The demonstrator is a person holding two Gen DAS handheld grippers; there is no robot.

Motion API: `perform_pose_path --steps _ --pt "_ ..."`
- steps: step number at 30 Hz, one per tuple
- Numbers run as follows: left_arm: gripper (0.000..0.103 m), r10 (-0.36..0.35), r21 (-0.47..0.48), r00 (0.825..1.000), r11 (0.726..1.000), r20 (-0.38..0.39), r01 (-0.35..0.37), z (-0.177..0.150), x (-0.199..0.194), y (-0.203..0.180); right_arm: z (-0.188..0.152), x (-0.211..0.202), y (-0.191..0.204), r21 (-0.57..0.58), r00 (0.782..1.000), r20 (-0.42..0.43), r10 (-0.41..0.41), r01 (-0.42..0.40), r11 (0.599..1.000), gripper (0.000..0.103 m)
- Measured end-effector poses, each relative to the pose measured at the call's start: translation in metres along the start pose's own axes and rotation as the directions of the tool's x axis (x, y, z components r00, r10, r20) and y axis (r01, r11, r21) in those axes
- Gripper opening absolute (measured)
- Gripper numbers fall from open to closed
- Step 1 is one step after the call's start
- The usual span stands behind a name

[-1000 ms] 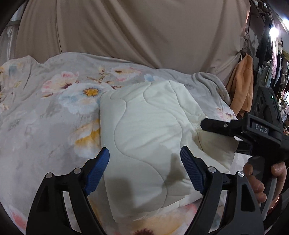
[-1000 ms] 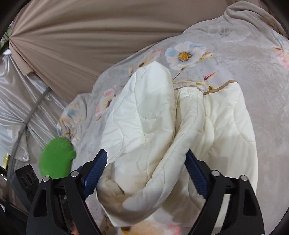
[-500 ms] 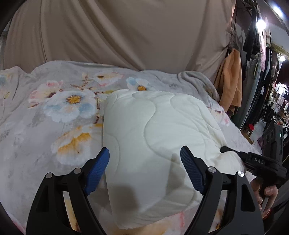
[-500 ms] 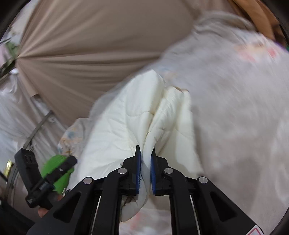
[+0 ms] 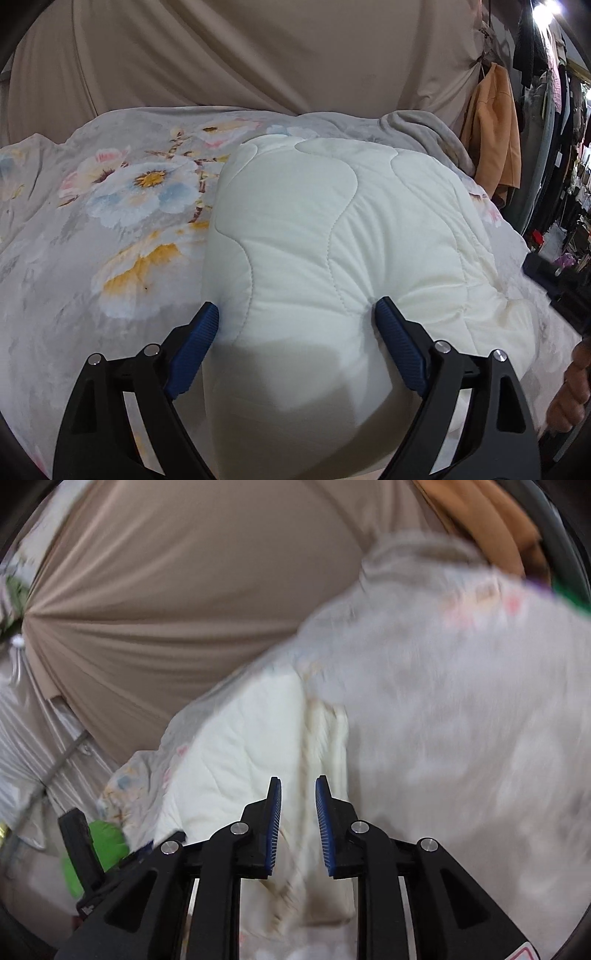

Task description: Fold large clothes

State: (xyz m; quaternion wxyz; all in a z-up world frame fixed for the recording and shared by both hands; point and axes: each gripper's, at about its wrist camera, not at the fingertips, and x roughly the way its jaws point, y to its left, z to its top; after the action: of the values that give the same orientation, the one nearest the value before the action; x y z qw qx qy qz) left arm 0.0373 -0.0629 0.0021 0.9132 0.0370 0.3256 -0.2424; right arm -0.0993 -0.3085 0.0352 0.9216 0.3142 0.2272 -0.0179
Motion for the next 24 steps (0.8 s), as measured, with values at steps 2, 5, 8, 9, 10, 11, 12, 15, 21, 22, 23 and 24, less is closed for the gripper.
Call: perform_pose_path --steps 2,5,8,9,10,11,12,15,21,22,23,24 --pt "0.086 0.007 0.002 1.000 1.000 0.001 -0.007 0.000 0.000 -0.002 0.014 -0.002 0.028 -0.088 1.000 0.006 0.019 -0.018 0.996 0.020" --pt "0.086 0.019 0.002 1.000 1.000 0.000 -0.019 0.000 0.000 -0.004 0.023 0.018 0.069 -0.213 1.000 -0.014 0.015 -0.018 0.977 0.020" --pt "0.086 0.024 0.001 1.000 1.000 -0.003 -0.024 0.001 0.000 -0.004 0.023 0.059 0.097 -0.324 0.997 -0.029 -0.077 0.063 0.944 0.020" --pt "0.087 0.025 0.000 1.000 1.000 -0.004 -0.025 0.001 0.000 -0.005 0.023 0.071 0.100 -0.342 0.994 -0.036 -0.101 0.083 0.936 0.020" --pt "0.087 0.027 0.000 1.000 1.000 -0.005 -0.027 0.001 0.000 -0.005 0.024 0.085 0.102 -0.357 0.991 -0.046 -0.127 0.103 0.928 0.020" --pt "0.087 0.027 0.002 1.000 1.000 -0.006 -0.027 0.001 0.000 -0.004 0.023 0.103 0.101 -0.370 0.984 -0.062 -0.167 0.133 0.920 0.020" --pt "0.087 0.026 0.001 1.000 1.000 -0.007 -0.026 0.001 0.001 -0.004 0.023 0.114 0.093 -0.373 0.977 -0.083 -0.197 0.153 0.915 0.019" --pt "0.090 0.016 0.002 1.000 1.000 0.000 -0.016 0.002 0.003 -0.005 0.016 0.146 0.074 -0.365 0.965 -0.137 -0.225 0.163 0.917 0.011" --pt "0.094 0.042 0.032 0.999 0.999 0.018 -0.042 0.003 0.012 -0.015 0.004 0.165 0.052 -0.349 0.965 -0.154 -0.211 0.147 0.926 0.010" --pt "0.094 0.048 0.037 0.999 0.998 0.020 -0.049 0.003 0.014 -0.017 0.001 0.167 0.052 -0.353 0.965 -0.150 -0.215 0.151 0.923 0.010" --pt "0.094 0.053 0.040 0.998 0.998 0.022 -0.054 0.002 0.015 -0.017 0.000 0.168 0.052 -0.356 0.965 -0.146 -0.219 0.155 0.921 0.010" --pt "0.094 0.058 0.042 0.998 0.997 0.023 -0.058 0.002 0.016 -0.017 -0.001 0.170 0.052 -0.357 0.964 -0.144 -0.222 0.159 0.920 0.010"
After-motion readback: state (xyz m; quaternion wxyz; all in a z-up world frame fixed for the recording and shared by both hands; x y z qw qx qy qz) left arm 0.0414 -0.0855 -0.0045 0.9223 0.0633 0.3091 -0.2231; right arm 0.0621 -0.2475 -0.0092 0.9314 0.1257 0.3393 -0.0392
